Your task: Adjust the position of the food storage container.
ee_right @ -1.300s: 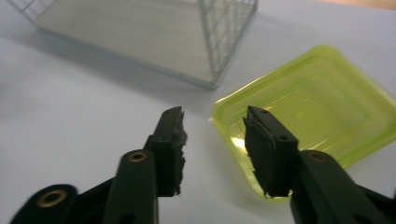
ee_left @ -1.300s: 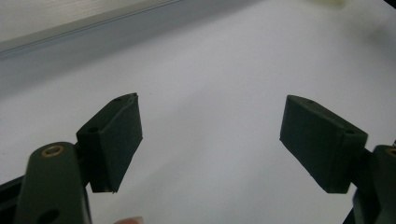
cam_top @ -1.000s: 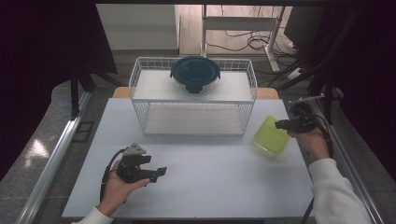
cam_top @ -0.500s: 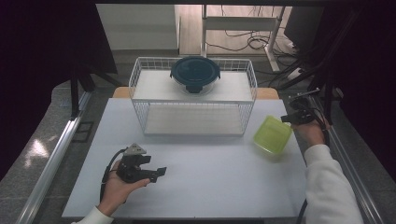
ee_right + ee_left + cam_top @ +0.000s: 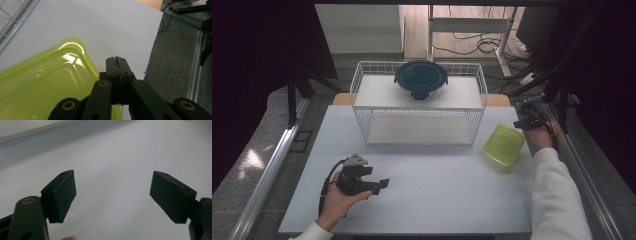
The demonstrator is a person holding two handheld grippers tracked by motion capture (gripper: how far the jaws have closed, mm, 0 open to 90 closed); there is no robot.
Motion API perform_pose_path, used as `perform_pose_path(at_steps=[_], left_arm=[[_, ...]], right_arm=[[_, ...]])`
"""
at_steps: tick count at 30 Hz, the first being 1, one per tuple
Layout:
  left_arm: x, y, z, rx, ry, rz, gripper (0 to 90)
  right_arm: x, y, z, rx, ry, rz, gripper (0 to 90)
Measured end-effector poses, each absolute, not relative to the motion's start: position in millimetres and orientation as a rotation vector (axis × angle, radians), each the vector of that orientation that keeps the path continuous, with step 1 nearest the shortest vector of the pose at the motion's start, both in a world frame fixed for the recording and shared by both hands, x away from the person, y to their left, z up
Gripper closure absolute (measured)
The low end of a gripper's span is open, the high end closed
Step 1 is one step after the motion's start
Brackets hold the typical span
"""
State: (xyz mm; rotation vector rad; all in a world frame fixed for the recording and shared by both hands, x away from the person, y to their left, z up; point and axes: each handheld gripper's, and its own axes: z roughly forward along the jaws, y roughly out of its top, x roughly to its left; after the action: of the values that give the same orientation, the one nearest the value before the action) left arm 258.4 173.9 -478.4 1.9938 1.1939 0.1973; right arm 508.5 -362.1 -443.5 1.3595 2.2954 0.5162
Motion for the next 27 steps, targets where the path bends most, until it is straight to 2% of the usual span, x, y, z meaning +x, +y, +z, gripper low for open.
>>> perform_pose_path(at_steps=[13,27], left_arm=[[259,173,-480,1.996,1.193,0.183,20.5],[257,172,-478,1.996,1.174,0.174,20.6]], right_arm=[[508,-360,-449,1.327,2.371,0.470,88.7],[481,-343,-447,1.303,2.505,0.489,88.7]])
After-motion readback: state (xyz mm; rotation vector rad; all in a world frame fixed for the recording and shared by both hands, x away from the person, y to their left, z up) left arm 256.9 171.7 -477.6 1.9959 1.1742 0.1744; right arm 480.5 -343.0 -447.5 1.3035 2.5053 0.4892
